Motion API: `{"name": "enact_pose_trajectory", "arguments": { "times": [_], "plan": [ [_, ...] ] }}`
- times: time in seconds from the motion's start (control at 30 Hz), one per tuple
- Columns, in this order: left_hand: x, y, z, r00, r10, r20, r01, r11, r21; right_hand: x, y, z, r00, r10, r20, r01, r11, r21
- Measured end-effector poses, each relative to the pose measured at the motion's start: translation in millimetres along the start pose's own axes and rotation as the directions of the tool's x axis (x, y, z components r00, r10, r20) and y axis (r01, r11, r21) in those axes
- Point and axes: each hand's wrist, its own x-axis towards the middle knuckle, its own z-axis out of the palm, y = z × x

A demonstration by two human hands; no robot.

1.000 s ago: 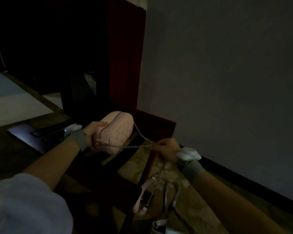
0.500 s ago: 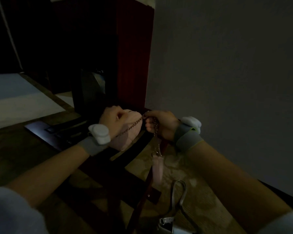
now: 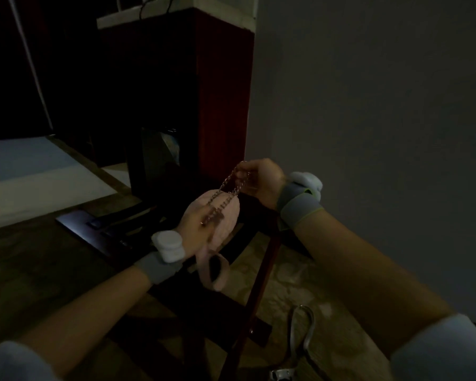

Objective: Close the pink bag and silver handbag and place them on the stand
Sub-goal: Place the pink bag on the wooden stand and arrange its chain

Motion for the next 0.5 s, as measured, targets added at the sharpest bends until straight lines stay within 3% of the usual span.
{"name": "enact_pose_trajectory", "arguments": {
  "times": [0.07, 0.13, 0.2, 0.27, 0.37, 0.4, 0.47, 0.5],
  "plan": [
    [5, -5, -24, 0.996, 0.078, -0.042, -0.073, 0.993, 0.095, 10, 3, -10, 0.985, -0.081, -0.151, 0.040, 0.965, -0.260],
    [8, -14, -44, 0.987, 0.160, 0.005, -0.154, 0.935, 0.320, 22, 13, -18, 0.970, -0.123, -0.211, 0.000, 0.864, -0.504],
    [5, -24, -53, 0.953, 0.284, 0.104, -0.295, 0.803, 0.517, 28, 30, -20, 0.976, -0.037, -0.214, -0.089, 0.831, -0.549],
    [0, -37, -52, 0.906, 0.334, 0.259, -0.422, 0.673, 0.608, 33, 54, -19, 0.979, 0.053, -0.198, -0.158, 0.814, -0.559],
    [-12, -52, -36, 0.878, 0.278, 0.391, -0.473, 0.631, 0.614, 38, 92, -14, 0.974, 0.076, -0.212, -0.192, 0.771, -0.606],
    [-14, -54, -29, 0.866, 0.265, 0.424, -0.491, 0.610, 0.622, 38, 101, -12, 0.972, 0.073, -0.222, -0.208, 0.706, -0.677],
    [-16, -62, -12, 0.853, 0.241, 0.463, -0.517, 0.517, 0.682, 36, 115, -14, 0.973, 0.092, -0.212, -0.230, 0.465, -0.855],
    [-18, -63, -5, 0.856, 0.143, 0.497, -0.491, 0.529, 0.693, 35, 122, -15, 0.975, 0.106, -0.197, -0.222, 0.365, -0.904]
  ]
}}
